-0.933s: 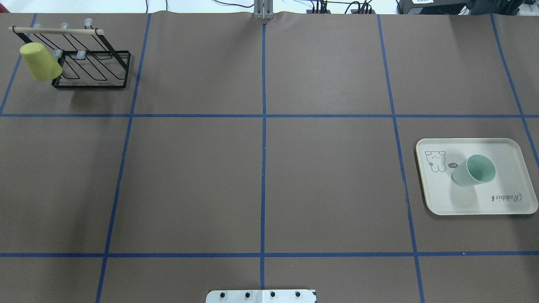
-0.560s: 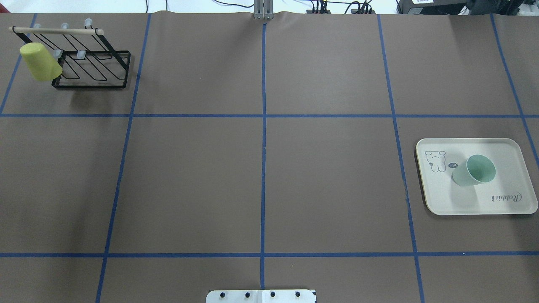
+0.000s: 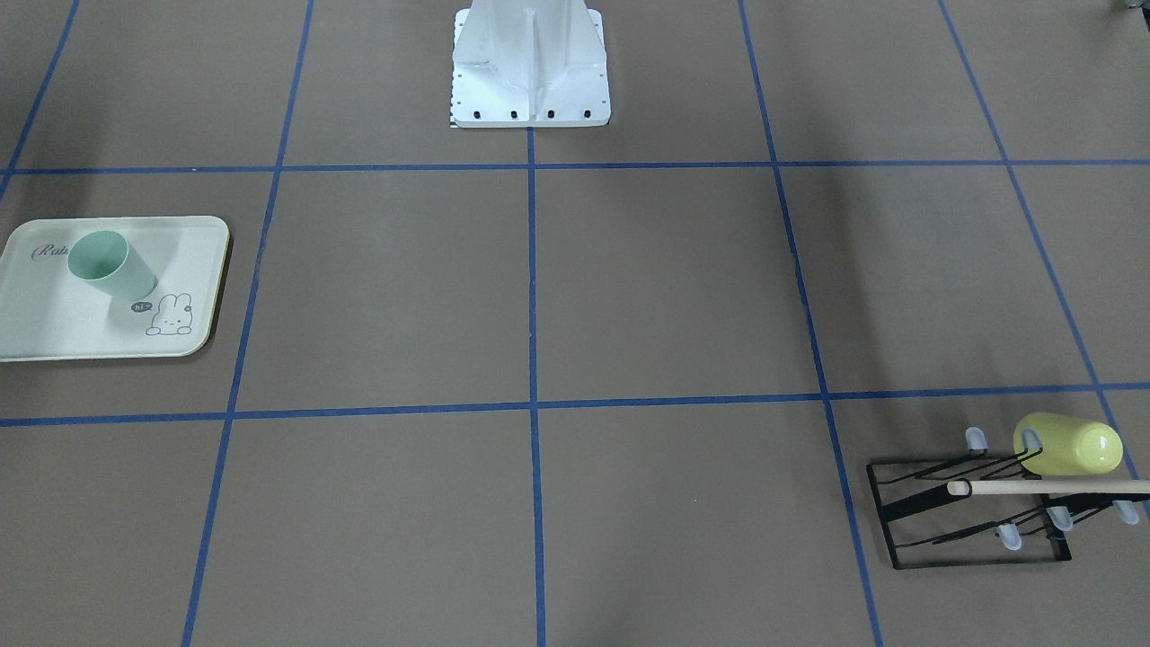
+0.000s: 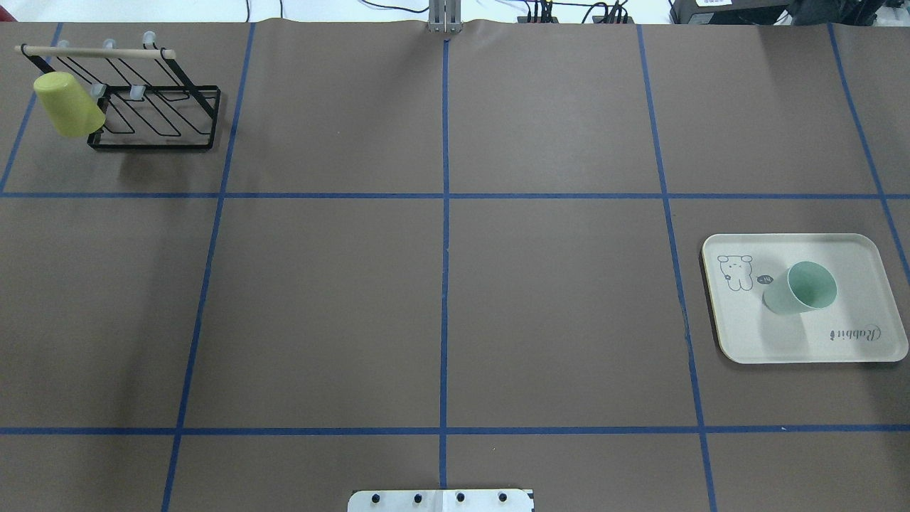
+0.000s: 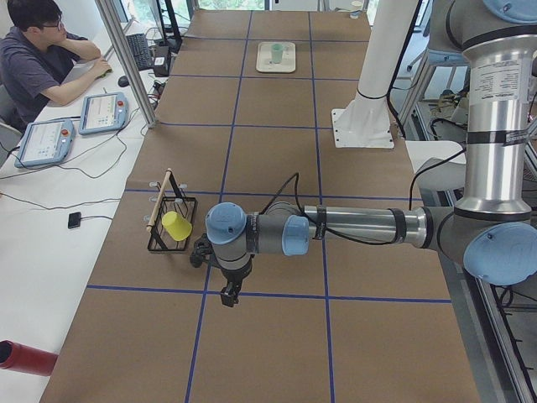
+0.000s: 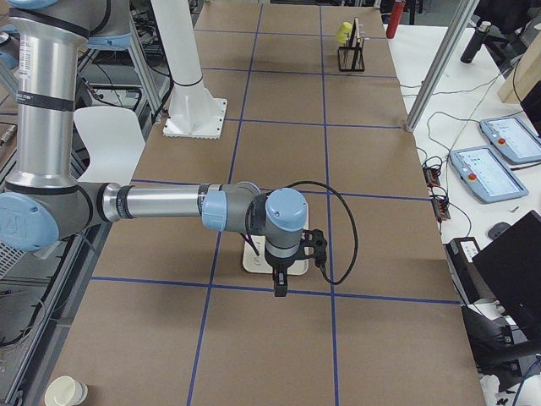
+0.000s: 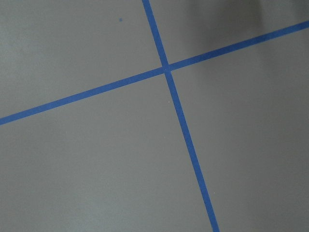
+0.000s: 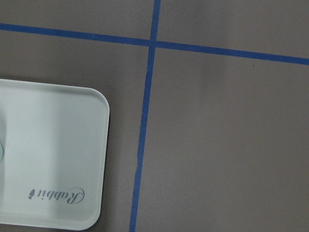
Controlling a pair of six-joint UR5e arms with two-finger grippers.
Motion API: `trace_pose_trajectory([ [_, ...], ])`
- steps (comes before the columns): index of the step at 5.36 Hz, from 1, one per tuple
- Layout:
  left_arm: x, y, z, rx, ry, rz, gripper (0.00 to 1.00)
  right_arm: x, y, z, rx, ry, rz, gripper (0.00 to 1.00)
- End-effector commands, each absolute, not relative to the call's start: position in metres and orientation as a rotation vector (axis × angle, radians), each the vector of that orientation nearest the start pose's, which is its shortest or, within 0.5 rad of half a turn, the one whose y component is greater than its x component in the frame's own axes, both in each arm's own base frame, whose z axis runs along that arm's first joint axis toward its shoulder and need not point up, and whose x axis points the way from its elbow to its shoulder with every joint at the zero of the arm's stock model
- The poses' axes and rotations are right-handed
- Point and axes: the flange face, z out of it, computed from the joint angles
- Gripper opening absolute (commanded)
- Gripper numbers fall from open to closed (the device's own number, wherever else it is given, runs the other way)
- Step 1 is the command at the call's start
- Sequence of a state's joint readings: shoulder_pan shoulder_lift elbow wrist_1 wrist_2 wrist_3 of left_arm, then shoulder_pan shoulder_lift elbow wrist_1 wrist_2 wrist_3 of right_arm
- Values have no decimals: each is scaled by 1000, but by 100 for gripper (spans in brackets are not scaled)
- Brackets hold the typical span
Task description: Left arm grabs green cup and hands to right arm on tray
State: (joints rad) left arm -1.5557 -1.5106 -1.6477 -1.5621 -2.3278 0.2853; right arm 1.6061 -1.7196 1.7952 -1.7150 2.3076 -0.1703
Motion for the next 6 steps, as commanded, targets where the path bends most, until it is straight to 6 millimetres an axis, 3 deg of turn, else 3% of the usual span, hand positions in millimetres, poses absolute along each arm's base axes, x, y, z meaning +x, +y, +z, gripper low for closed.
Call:
trace_pose_trajectory([
  [1, -59, -467, 650, 113, 751, 289, 100, 80, -420, 630, 19, -757, -105, 100],
  [6, -59, -467, 642, 129, 748, 294, 100, 75, -424, 626, 24, -775, -115, 100],
])
